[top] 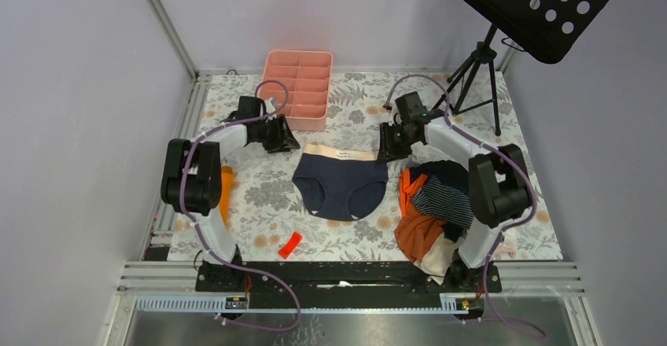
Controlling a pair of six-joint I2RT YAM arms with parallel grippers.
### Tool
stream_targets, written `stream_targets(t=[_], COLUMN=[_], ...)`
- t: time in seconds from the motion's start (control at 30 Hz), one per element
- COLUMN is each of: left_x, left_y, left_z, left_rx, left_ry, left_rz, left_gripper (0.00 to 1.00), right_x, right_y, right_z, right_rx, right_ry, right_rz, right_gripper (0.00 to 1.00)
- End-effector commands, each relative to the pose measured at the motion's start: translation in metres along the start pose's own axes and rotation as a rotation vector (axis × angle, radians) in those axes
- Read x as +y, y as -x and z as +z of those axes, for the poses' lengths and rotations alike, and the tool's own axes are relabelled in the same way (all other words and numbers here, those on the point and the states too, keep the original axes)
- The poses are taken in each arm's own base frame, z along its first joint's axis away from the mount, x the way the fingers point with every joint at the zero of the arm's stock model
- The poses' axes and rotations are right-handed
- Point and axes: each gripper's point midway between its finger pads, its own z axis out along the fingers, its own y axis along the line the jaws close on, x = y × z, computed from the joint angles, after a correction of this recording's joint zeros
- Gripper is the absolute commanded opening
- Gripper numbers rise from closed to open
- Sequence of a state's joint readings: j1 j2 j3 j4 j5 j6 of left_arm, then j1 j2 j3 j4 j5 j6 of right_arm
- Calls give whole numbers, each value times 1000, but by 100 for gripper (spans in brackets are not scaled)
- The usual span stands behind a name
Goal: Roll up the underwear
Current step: Flatten out the underwear at the center of the board.
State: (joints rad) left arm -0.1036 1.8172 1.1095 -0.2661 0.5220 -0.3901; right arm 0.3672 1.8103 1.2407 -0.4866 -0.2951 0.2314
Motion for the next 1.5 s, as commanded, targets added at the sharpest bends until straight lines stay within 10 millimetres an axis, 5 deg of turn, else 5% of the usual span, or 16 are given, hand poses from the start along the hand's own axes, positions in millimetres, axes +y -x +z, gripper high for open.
stream_targets(t=[0.0,0.2,0.4,0.67,0.97,1.17,1.33,1.47], left_x=[-13,-9,-8,6,-7,-7,12,19], left_y=[27,27,22,18,-12,-10,4,4], left_z=[12,32,50,58,70,76,59,33], left_rx=[-36,-10,15,35,98,92,45,21], left_ry=[-40,-4,28,90,57,129,272,330], left_rz=[116,205,254,263,311,355,346,302], left_gripper=[41,37,42,34,31,23,2,0], right_x=[39,51,56,52,46,44,46,59], right_y=[29,25,20,18,13,8,9,7], right_z=[-60,-114,-140,-146,-142,-140,-140,-132], right_rx=[-148,-266,-321,-343,-338,-329,-327,-302], right_ry=[124,136,139,114,96,96,104,144], right_rz=[-133,-240,-281,-294,-309,-310,-329,-420], right_gripper=[38,38,39,39,39,39,39,36])
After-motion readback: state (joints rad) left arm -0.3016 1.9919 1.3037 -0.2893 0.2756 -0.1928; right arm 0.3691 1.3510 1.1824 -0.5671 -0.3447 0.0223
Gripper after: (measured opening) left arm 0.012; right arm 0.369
